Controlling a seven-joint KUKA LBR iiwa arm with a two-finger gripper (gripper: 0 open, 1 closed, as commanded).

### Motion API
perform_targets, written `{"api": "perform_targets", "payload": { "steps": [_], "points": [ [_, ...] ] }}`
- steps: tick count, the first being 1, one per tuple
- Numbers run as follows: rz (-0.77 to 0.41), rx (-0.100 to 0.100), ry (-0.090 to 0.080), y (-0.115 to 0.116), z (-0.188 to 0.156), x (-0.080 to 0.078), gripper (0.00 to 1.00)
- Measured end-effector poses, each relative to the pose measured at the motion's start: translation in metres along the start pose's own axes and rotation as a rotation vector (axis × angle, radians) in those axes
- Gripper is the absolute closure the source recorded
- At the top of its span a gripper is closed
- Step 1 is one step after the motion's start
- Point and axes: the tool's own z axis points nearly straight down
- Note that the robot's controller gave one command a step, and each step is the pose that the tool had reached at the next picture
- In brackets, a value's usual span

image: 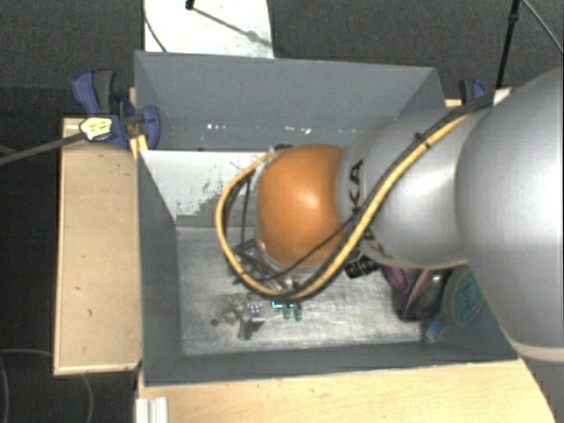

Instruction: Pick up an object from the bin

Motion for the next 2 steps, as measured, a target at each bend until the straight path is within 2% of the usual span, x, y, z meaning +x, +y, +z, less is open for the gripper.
{"api": "perform_targets", "payload": {
  "steps": [1, 2],
  "points": [
    [-0.042, -0.002, -0.009, -0.0183, 0.0719, -0.0122, 0.00],
    [-0.037, -0.004, -0.016, -0.0168, 0.0672, -0.0143, 1.00]
  ]
}}
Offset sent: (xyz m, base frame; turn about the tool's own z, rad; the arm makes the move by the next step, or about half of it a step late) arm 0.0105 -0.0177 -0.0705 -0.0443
